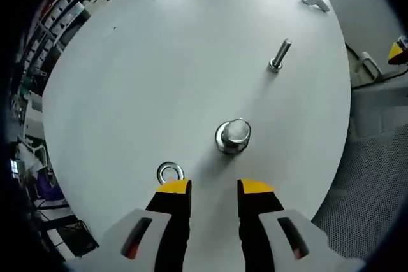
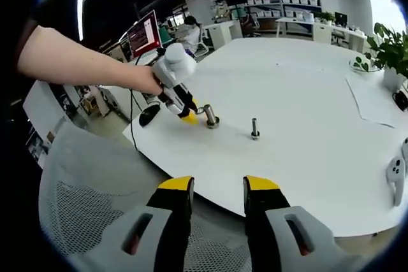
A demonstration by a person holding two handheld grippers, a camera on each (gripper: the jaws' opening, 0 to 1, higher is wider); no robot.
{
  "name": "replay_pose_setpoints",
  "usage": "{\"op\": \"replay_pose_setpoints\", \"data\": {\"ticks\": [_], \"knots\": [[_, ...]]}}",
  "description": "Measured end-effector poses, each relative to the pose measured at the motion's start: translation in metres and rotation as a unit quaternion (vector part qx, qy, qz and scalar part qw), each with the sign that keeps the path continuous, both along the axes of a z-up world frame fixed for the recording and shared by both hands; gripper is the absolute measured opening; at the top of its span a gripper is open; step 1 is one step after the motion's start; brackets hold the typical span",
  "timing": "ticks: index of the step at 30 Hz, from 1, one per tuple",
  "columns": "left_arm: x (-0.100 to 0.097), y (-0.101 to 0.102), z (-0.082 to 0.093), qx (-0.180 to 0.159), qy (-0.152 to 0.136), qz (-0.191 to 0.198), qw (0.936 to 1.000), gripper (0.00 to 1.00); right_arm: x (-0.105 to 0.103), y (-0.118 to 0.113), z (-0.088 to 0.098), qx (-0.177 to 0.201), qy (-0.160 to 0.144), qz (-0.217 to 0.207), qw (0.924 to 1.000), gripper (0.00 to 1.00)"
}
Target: Place the washer onto the threaded stud by aligning its center hole with the stud, sliding it down to the base, and recovering from edge contact or off-axis alignment until the washer reaches the visible bottom stop.
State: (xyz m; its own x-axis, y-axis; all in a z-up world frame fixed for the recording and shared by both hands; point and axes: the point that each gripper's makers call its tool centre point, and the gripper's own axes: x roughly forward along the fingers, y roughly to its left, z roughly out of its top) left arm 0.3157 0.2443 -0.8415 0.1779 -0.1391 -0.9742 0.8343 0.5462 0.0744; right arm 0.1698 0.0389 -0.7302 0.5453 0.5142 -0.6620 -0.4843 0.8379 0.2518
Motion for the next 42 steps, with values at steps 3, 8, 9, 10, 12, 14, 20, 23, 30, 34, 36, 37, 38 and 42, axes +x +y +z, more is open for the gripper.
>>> {"op": "replay_pose_setpoints", "data": {"ticks": [3,8,9,10,12,14,20,23,30,34,36,37,38,42], "knots": [[-0.001,0.015,-0.004,0.003,0.001,0.018,0.9998,0.27,-0.001,0.0,-0.001,-0.001,0.003,0.002,1.0,0.34],[0.001,0.029,-0.004,-0.024,0.008,0.099,0.9948,0.27,-0.002,0.001,-0.001,-0.004,0.004,0.006,1.0,0.34],[0.001,0.027,-0.003,-0.037,0.011,0.12,0.992,0.27,-0.002,0.001,-0.001,-0.004,0.003,0.006,1.0,0.34],[0.001,0.026,-0.002,-0.045,0.01,0.129,0.9907,0.27,-0.002,0.001,-0.002,-0.004,0.004,0.006,1.0,0.34],[0.007,0.031,-0.001,-0.035,-0.004,0.118,0.9923,0.28,-0.002,0.001,-0.002,-0.003,0.007,0.008,0.9999,0.34],[0.01,0.033,-0.001,-0.033,-0.011,0.12,0.9922,0.29,-0.003,0.003,-0.003,-0.006,0.007,0.014,0.9999,0.34],[0.021,0.034,0.001,-0.05,-0.013,0.15,0.9874,0.29,-0.002,0.001,-0.003,-0.01,0.004,0.013,0.9999,0.34],[0.026,0.034,-0.001,-0.05,-0.013,0.154,0.9867,0.3,-0.002,0.0,-0.003,-0.01,0.004,0.012,0.9999,0.34],[0.039,0.025,-0.003,-0.06,-0.016,0.157,0.9856,0.3,-0.001,-0.002,-0.003,-0.009,0.003,0.006,0.9999,0.34],[0.041,0.023,-0.008,-0.056,-0.007,0.156,0.9861,0.3,-0.001,-0.001,-0.003,-0.01,0.002,0.008,0.9999,0.34],[0.043,0.022,-0.01,-0.056,-0.005,0.157,0.9861,0.3,-0.001,-0.001,-0.003,-0.013,0.002,0.011,0.9999,0.34],[0.045,0.022,-0.013,-0.058,0.0,0.162,0.9851,0.3,-0.002,-0.001,-0.003,-0.013,0.002,0.011,0.9999,0.34],[0.045,0.021,-0.015,-0.06,0.006,0.165,0.9844,0.3,-0.002,-0.001,-0.003,-0.012,0.003,0.011,0.9999,0.34],[0.047,0.017,-0.016,-0.063,0.009,0.168,0.9837,0.29,-0.001,-0.002,-0.003,-0.012,0.003,0.008,0.9999,0.34]]}}
